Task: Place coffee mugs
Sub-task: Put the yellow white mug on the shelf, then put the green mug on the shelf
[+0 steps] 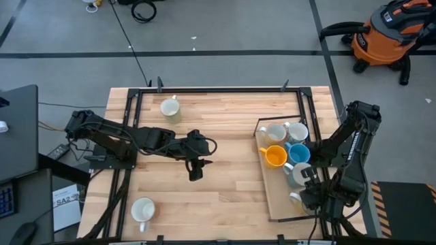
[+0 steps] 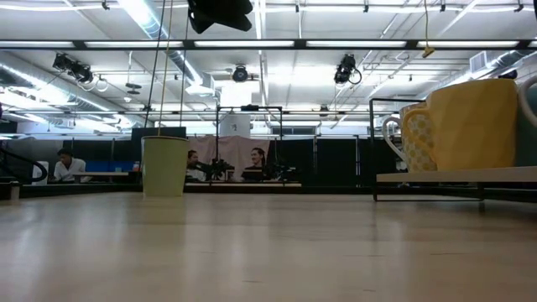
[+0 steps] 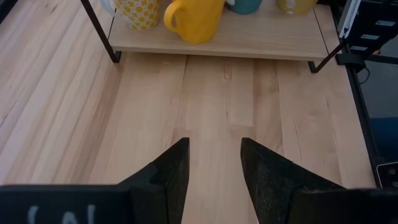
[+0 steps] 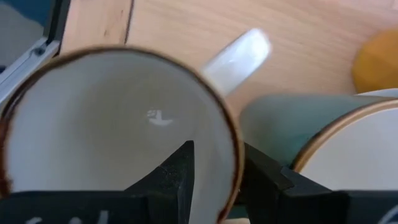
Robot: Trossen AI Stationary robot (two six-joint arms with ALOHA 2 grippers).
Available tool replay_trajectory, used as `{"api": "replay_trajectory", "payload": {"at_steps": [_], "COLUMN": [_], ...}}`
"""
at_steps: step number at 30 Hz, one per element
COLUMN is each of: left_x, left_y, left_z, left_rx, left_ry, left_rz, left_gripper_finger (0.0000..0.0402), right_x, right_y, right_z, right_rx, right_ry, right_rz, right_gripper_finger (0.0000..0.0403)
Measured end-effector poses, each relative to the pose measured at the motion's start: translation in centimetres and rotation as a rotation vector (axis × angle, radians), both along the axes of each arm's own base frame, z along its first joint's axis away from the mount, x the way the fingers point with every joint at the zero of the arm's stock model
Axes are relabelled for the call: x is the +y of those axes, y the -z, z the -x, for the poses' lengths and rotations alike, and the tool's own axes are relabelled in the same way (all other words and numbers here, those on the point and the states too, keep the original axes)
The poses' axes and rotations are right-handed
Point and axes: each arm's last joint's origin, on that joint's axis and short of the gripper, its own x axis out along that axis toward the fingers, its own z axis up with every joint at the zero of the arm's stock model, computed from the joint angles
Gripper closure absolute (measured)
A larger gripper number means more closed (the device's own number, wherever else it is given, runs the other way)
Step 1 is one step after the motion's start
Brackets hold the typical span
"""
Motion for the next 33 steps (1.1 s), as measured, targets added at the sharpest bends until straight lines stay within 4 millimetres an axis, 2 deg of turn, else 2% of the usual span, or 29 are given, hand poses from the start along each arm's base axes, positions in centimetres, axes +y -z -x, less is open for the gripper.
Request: {"api": "replay_trajectory", "payload": {"at_steps": [9, 18, 29, 33], "left_x": [0.0, 0.0, 0.0, 0.0], "left_y": [0.0, 0.0, 0.0, 0.0], "left_z": [0.0, 0.0, 0.0, 0.0], "left_rx": [0.000, 0.000, 0.000, 0.000], "left_ry": [0.000, 0.000, 0.001, 0.000], "left_rz": [0.000, 0.000, -0.001, 0.000], "left_gripper_finger": [0.0251, 0.0251, 0.0251, 0.0251], "right_x": [-0.2, -1.3, -3.8, -5.1], "right_y": [-0.1, -1.5, -4.1, -5.2], "right_z": [0.1, 0.6, 1.8, 2.1], "right_rx": [0.020, -0.013, -0.079, -0.188], "right_ry": [-0.025, -0.024, -0.023, -0.007], "right_rz": [0.009, -0.059, -0.190, -0.210], "right_gripper_finger": [0.0284, 0.0284, 0.0284, 0.0284]}}
